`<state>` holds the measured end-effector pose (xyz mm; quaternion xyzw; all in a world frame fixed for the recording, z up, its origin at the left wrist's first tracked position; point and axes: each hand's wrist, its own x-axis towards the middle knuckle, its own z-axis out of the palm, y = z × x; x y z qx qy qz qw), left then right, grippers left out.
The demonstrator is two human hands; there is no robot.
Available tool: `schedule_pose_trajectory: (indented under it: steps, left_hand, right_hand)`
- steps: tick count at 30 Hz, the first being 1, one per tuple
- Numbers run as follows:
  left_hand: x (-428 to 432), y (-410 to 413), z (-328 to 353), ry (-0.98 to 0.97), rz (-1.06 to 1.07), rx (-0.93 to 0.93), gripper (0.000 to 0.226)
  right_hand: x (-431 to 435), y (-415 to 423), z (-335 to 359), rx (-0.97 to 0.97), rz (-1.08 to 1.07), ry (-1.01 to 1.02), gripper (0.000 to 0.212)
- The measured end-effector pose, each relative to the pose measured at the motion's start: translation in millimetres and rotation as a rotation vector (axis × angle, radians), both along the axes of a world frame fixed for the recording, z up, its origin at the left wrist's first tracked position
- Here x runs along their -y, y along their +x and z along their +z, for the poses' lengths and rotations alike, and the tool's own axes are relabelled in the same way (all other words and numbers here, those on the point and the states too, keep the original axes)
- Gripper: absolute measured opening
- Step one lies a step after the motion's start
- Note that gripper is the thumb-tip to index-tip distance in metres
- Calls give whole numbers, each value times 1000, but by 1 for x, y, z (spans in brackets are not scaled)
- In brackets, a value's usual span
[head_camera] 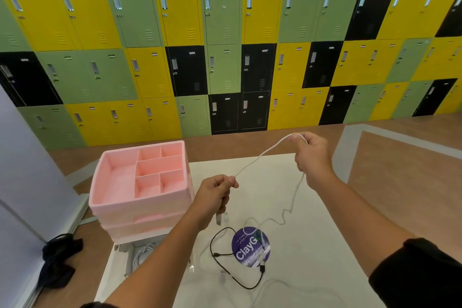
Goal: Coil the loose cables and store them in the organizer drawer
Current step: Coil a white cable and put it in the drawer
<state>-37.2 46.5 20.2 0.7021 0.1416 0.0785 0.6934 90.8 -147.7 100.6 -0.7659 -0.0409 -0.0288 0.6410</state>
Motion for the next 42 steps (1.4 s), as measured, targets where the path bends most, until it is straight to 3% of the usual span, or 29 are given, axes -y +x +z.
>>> schedule_pose_trajectory:
  steps: [3,6,8,12,14,16,21,25,29,32,38,42]
  left_hand:
    - [2,2,0,-51,11,4,28]
    - [10,7,6,-112,-30,7,29]
    - [16,9,12,-138,-62,9,29]
    - [20,11,19,-218,-106,14,30]
    - [19,11,20,-236,-116,11,32]
    - [17,8,18,-234,-127,1,33]
    - [18,0,19,-327,-140,-63,35]
    - [16,-1,26,-527,-205,-86,39]
    - [18,5,48,-837,-231,32,43]
    - [18,15,63,-941,-171,186,43]
    - [17,30,61,-840,144,374,40]
    - [12,31,40,-409,289,343,39]
  right_hand:
    - [-1,-3,-4,71,82,-235,16]
    - [-11,-15,-16,198,108,-597,60]
    - [-17,-25,-19,334,161,-719,76]
    - [-29,-39,-31,609,414,-952,50]
    - [-33,-42,-34,573,530,-936,33]
    - [-35,-42,-32,406,591,-800,24]
    - [-35,-39,-29,334,455,-584,21]
    - [-31,-36,-36,224,554,-521,24]
    - [-28,-39,-47,70,625,-354,28]
    - [-32,-48,-56,42,652,-328,33]
    - [-40,-74,-67,133,752,-641,25]
    - [-40,-80,-61,216,834,-896,23]
